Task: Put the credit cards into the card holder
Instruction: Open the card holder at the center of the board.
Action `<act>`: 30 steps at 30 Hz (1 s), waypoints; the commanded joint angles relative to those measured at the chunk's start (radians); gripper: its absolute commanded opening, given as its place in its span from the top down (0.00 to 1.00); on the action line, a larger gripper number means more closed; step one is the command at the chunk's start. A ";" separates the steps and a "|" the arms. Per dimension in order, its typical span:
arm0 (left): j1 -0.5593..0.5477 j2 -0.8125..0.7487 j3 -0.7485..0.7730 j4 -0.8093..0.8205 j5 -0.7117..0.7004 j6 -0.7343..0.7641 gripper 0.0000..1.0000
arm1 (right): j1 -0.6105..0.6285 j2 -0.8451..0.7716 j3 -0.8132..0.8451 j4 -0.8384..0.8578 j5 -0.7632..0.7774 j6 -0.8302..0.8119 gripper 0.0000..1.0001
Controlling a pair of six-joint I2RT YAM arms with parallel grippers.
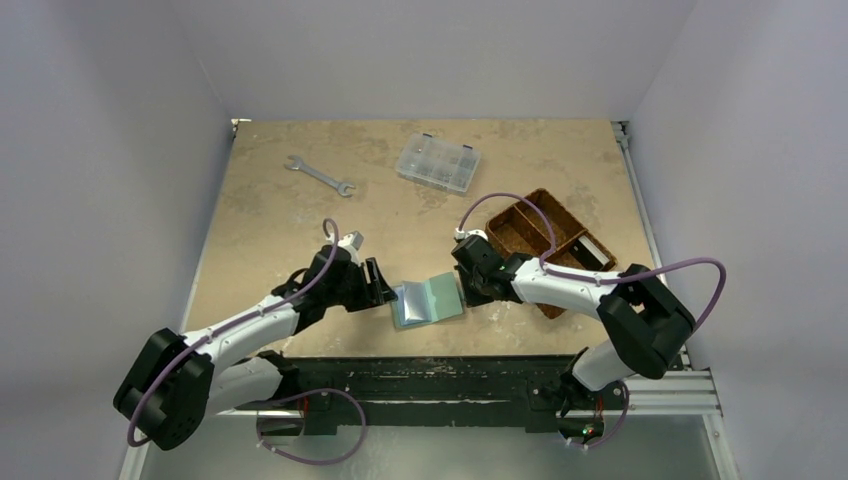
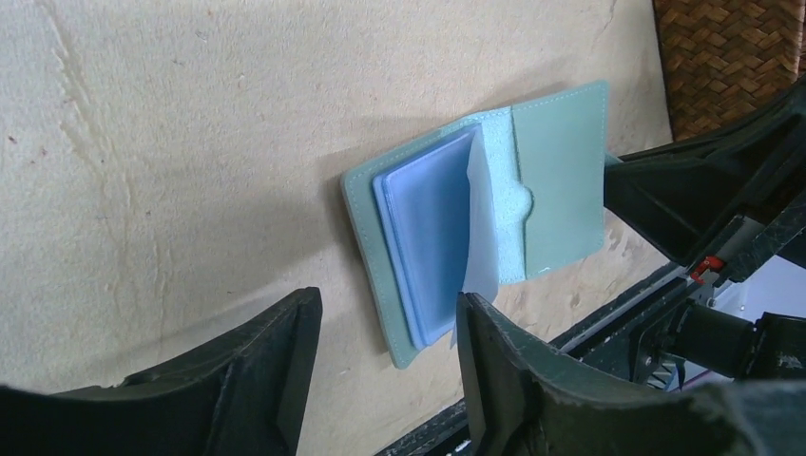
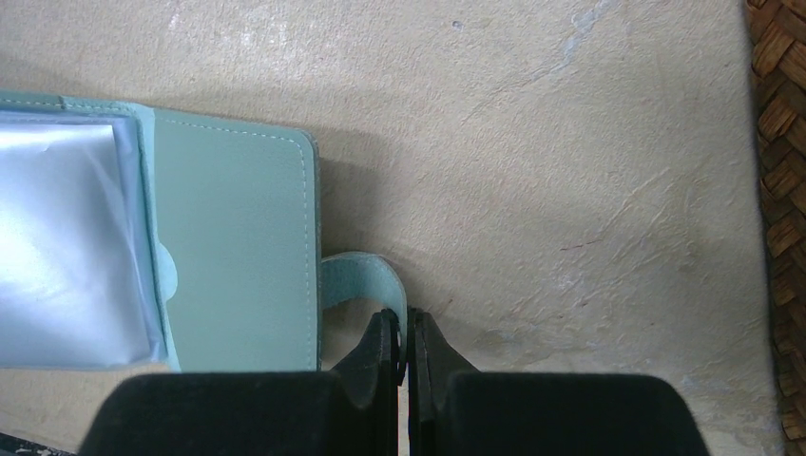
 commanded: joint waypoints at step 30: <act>0.000 0.013 -0.177 0.606 0.222 -0.264 0.69 | -0.004 0.018 -0.001 0.070 -0.028 -0.019 0.92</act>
